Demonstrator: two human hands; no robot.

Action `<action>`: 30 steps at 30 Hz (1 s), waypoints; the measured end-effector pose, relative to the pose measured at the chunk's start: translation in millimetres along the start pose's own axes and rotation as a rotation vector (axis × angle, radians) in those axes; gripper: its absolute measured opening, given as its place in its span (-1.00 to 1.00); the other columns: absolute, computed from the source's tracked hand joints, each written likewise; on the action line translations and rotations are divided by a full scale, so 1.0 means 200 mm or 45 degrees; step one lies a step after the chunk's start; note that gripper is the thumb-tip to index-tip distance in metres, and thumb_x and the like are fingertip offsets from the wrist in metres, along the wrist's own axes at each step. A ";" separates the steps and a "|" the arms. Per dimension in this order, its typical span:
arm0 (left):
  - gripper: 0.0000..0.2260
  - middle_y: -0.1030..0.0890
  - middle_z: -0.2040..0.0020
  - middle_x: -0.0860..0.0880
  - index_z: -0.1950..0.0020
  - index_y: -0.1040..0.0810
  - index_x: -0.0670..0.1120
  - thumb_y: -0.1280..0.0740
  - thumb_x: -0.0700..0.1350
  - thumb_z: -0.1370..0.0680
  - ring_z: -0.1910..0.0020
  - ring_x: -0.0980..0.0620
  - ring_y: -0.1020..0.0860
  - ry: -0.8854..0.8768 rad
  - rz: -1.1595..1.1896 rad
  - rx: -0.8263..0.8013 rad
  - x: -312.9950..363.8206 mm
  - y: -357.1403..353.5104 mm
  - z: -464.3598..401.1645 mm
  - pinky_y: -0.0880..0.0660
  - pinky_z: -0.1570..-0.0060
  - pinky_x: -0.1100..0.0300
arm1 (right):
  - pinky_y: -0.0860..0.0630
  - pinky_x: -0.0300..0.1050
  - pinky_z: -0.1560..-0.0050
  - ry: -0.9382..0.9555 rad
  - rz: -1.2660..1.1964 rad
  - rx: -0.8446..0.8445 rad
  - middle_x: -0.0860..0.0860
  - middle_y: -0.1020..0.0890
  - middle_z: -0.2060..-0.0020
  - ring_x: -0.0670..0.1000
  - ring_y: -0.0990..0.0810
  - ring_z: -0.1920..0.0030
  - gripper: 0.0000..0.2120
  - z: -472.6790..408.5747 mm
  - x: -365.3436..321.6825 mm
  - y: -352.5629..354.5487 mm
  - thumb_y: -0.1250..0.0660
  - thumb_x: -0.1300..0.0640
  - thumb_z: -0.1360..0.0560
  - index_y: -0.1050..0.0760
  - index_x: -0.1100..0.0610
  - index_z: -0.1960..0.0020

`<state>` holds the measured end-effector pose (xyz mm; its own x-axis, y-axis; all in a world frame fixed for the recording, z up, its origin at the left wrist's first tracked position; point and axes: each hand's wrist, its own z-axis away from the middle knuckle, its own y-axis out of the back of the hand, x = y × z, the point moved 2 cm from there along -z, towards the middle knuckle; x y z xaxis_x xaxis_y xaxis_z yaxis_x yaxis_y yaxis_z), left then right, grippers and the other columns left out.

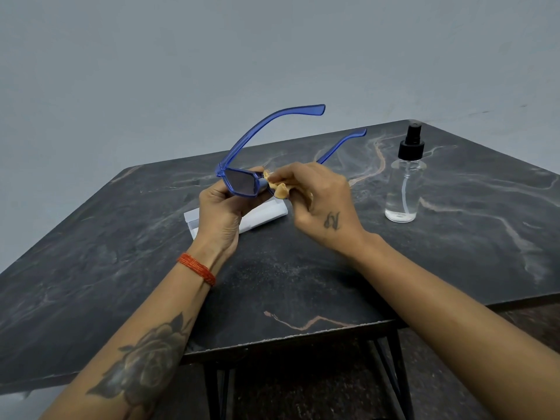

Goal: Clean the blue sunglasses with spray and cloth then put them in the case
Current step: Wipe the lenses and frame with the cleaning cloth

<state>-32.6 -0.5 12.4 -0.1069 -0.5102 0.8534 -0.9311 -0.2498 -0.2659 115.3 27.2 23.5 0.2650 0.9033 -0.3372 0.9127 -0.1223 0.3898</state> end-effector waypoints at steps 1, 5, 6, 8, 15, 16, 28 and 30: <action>-0.87 -0.70 0.22 -0.02 0.26 -0.69 -0.08 -0.43 -0.26 -0.27 0.16 0.01 -0.66 -0.001 0.000 -0.003 0.00 0.00 0.00 -0.59 0.14 0.19 | -0.55 0.03 0.15 -0.005 -0.008 0.006 0.05 -0.67 0.19 0.05 -0.60 0.15 -0.70 0.00 0.00 0.00 -0.30 0.47 -0.31 -0.60 0.20 0.06; -0.86 -0.70 0.23 0.03 0.31 -0.70 -0.05 -0.41 -0.27 -0.27 0.18 0.06 -0.66 -0.013 -0.005 0.010 0.01 0.00 -0.01 -0.59 0.15 0.21 | -0.55 0.01 0.22 0.010 0.000 0.027 0.06 -0.67 0.27 0.05 -0.59 0.20 -0.71 0.00 0.01 0.01 -0.29 0.48 -0.25 -0.62 0.21 0.14; -0.85 -0.70 0.23 0.03 0.31 -0.70 -0.04 -0.41 -0.27 -0.27 0.18 0.06 -0.66 -0.011 -0.002 0.015 0.01 0.00 -0.01 -0.59 0.15 0.21 | -0.55 -0.01 0.22 0.016 0.012 0.032 0.06 -0.67 0.27 0.04 -0.59 0.20 -0.71 0.00 0.00 0.01 -0.29 0.48 -0.26 -0.62 0.21 0.14; -0.86 -0.71 0.20 0.01 0.27 -0.70 -0.06 -0.41 -0.27 -0.28 0.15 0.03 -0.66 -0.008 0.003 0.003 0.01 0.00 -0.01 -0.58 0.13 0.20 | -0.55 -0.05 0.19 0.036 0.033 0.038 0.05 -0.67 0.25 0.05 -0.60 0.19 -0.73 0.00 0.00 0.01 -0.32 0.47 -0.29 -0.63 0.21 0.10; -0.86 -0.70 0.14 -0.05 0.21 -0.70 -0.10 -0.45 -0.22 -0.26 0.09 -0.06 -0.65 0.029 -0.064 -0.037 0.00 -0.01 0.00 -0.58 0.10 0.16 | -0.53 -0.04 0.28 0.094 0.204 0.055 0.12 -0.67 0.26 0.15 -0.58 0.20 -0.78 0.01 -0.02 0.01 -0.32 0.47 -0.37 -0.60 0.27 0.05; -0.87 -0.70 0.16 -0.03 0.22 -0.70 -0.08 -0.44 -0.22 -0.26 0.10 -0.04 -0.66 0.029 -0.064 -0.036 0.00 -0.01 0.00 -0.58 0.11 0.17 | -0.53 -0.03 0.28 0.109 0.249 0.047 0.14 -0.67 0.25 0.17 -0.57 0.20 -0.79 0.01 -0.02 0.00 -0.32 0.47 -0.37 -0.60 0.29 0.06; -0.87 -0.70 0.24 0.02 0.29 -0.70 -0.04 -0.41 -0.25 -0.27 0.18 0.06 -0.67 -0.022 -0.027 -0.016 0.01 -0.01 0.01 -0.58 0.18 0.25 | -0.51 -0.13 0.32 0.075 0.248 0.132 0.11 -0.66 0.35 0.12 -0.59 0.34 -0.85 0.02 -0.02 0.03 -0.36 0.41 -0.26 -0.63 0.25 0.21; -0.87 -0.70 0.24 0.02 0.30 -0.70 -0.05 -0.41 -0.26 -0.27 0.19 0.05 -0.67 -0.009 -0.017 -0.004 0.01 -0.01 0.01 -0.58 0.18 0.25 | -0.48 -0.17 0.28 0.086 0.200 0.138 0.09 -0.67 0.33 0.09 -0.60 0.32 -0.83 0.02 -0.03 0.02 -0.39 0.42 -0.27 -0.63 0.24 0.19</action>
<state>-29.5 -2.5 14.6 -0.0922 -0.5128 0.8536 -0.9335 -0.2539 -0.2533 119.0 19.6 24.6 0.3886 0.8948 -0.2198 0.8909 -0.3039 0.3376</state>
